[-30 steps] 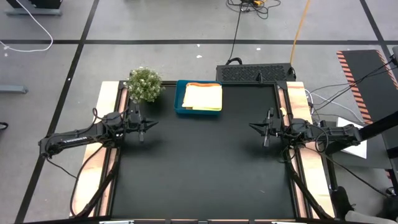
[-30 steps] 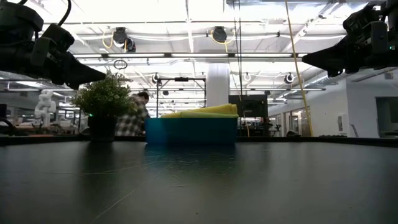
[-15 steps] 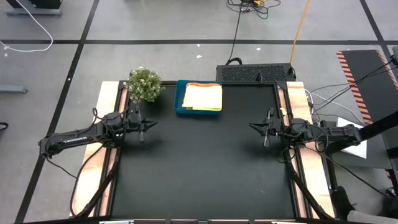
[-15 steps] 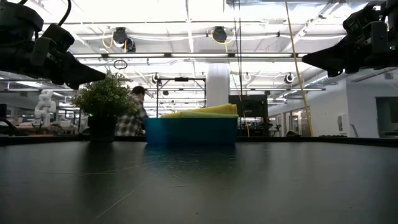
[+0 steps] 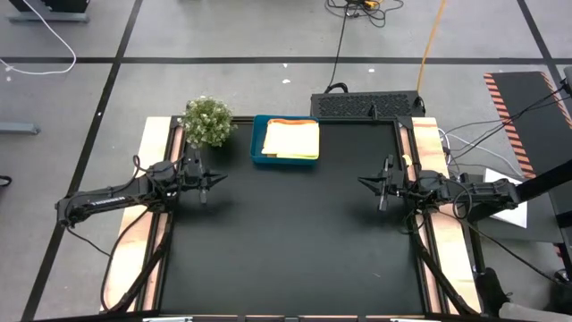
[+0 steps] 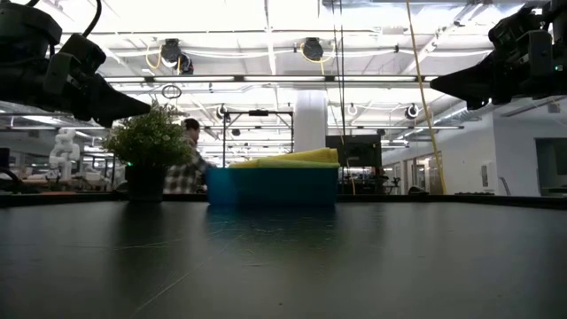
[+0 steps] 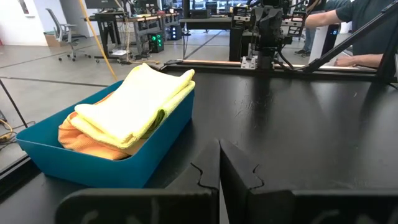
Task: Fold microfiber towels
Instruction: Return to Home Position
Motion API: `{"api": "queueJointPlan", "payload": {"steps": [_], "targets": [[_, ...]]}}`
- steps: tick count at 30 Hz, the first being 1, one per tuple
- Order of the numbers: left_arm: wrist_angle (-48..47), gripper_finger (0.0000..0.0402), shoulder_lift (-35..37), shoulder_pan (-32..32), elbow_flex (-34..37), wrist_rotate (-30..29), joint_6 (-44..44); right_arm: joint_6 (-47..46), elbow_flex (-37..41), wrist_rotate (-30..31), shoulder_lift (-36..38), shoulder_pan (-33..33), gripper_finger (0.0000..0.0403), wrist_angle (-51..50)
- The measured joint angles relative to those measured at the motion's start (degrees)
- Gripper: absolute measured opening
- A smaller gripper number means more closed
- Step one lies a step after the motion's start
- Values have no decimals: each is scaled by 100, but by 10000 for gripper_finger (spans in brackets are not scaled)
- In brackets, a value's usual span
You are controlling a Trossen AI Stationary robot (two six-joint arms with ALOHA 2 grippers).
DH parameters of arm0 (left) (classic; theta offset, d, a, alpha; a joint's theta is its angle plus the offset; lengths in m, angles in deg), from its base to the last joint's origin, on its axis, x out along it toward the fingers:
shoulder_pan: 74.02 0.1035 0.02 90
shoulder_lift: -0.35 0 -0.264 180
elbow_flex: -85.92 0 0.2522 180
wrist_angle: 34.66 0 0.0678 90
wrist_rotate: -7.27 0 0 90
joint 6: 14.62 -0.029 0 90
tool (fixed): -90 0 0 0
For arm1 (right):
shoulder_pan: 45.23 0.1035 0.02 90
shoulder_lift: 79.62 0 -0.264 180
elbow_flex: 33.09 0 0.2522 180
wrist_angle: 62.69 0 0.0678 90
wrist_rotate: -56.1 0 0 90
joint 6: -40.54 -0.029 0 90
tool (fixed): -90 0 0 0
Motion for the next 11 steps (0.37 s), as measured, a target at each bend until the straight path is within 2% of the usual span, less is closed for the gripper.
{"api": "queueJointPlan", "payload": {"steps": [11], "targets": [[1, 6, -1, 1, 0, 1, 0, 1, 0, 1, -1, 0, 15, 0]]}}
